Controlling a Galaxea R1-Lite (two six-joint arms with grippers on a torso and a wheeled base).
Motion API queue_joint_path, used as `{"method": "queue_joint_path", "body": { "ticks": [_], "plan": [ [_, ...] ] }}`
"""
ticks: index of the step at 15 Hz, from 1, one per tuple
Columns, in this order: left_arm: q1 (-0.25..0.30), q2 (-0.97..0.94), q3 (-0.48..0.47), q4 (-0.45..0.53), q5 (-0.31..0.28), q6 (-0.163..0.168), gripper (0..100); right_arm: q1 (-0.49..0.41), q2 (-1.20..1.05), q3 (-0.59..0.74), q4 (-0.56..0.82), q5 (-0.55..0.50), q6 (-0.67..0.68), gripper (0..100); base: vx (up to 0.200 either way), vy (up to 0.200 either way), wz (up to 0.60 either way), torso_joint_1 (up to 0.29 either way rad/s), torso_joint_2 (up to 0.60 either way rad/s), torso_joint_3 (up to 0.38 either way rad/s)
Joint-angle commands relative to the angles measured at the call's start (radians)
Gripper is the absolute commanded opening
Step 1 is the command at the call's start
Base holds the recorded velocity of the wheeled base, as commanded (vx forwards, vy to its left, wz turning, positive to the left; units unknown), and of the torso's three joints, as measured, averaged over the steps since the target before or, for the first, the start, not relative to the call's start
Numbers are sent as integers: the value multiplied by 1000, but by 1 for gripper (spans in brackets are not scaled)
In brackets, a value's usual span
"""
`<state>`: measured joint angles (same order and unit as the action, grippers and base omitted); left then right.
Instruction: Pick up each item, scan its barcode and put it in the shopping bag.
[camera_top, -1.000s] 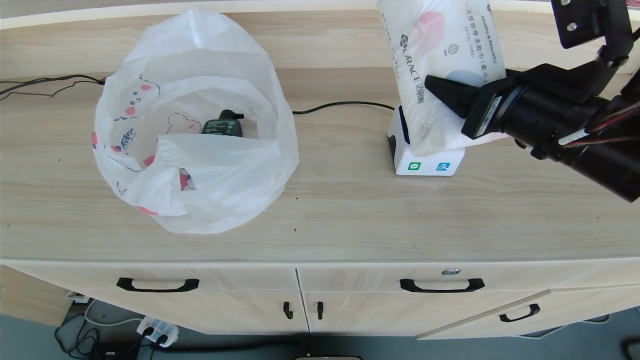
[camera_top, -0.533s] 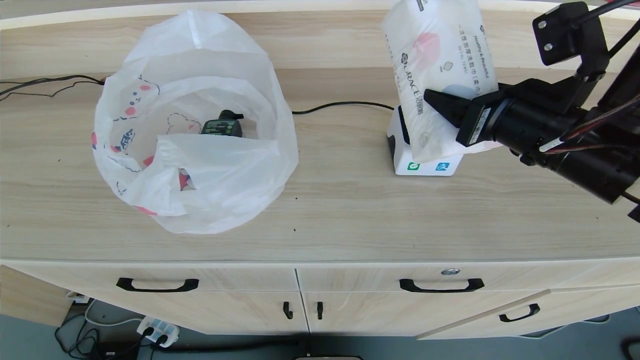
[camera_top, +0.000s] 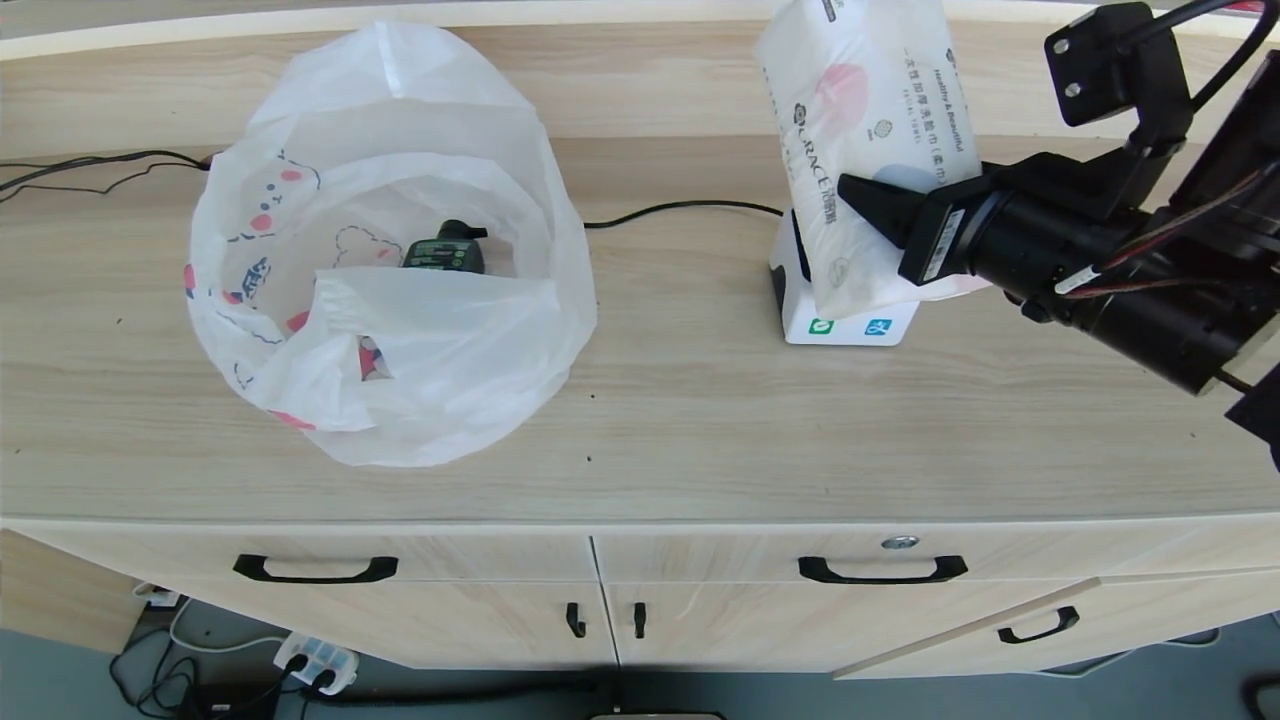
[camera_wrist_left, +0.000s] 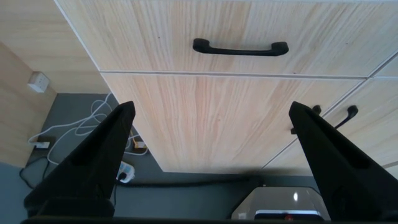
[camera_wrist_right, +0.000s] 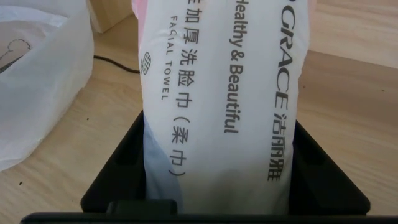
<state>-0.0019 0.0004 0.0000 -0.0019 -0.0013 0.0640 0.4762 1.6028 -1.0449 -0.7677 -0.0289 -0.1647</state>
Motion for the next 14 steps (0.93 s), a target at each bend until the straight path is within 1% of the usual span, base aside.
{"method": "queue_joint_path", "body": {
  "ticks": [1, 4, 6, 7, 8, 10, 11, 12, 14],
  "plan": [
    [0, 0, 0, -1, 0, -1, 100, 2, -26, -14, 4, 3, -1, 0, 0, 0, 0, 0, 0, 0],
    [0, 0, 0, -1, 0, -3, 100, 13, -72, -20, 8, 6, -4, 0, 0, 0, 0, 0, 0, 0],
    [0, 0, 0, -1, 0, -3, 100, 90, -98, -24, 8, -2, -12, 0, 0, 0, 0, 0, 0, 0],
    [0, 0, 0, 0, 0, -3, 100, 102, -99, -26, 8, -2, -12, 0, 0, 0, 0, 0, 0, 0],
    [0, 0, 0, 0, 0, -3, 100, 171, -110, -24, 8, -22, -26, 0, 0, 0, 0, 0, 0, 0],
    [0, 0, 0, 0, 0, -3, 100, 245, -116, -20, 8, -69, -38, 0, 0, 0, 0, 0, 0, 0],
    [0, 0, 0, 0, 0, -4, 100, 262, -116, -18, 8, -83, -38, 0, 0, 0, 0, 0, 0, 0],
    [0, 0, 0, 0, 0, -6, 100, 282, -116, -7, 8, -94, -38, 0, -200, 0, 0, 7, 7, -2],
    [0, 0, 0, 0, 0, -7, 100, 282, -118, -6, 8, -94, -36, 0, -200, 0, 0, 12, 5, -7]
  ]
}}
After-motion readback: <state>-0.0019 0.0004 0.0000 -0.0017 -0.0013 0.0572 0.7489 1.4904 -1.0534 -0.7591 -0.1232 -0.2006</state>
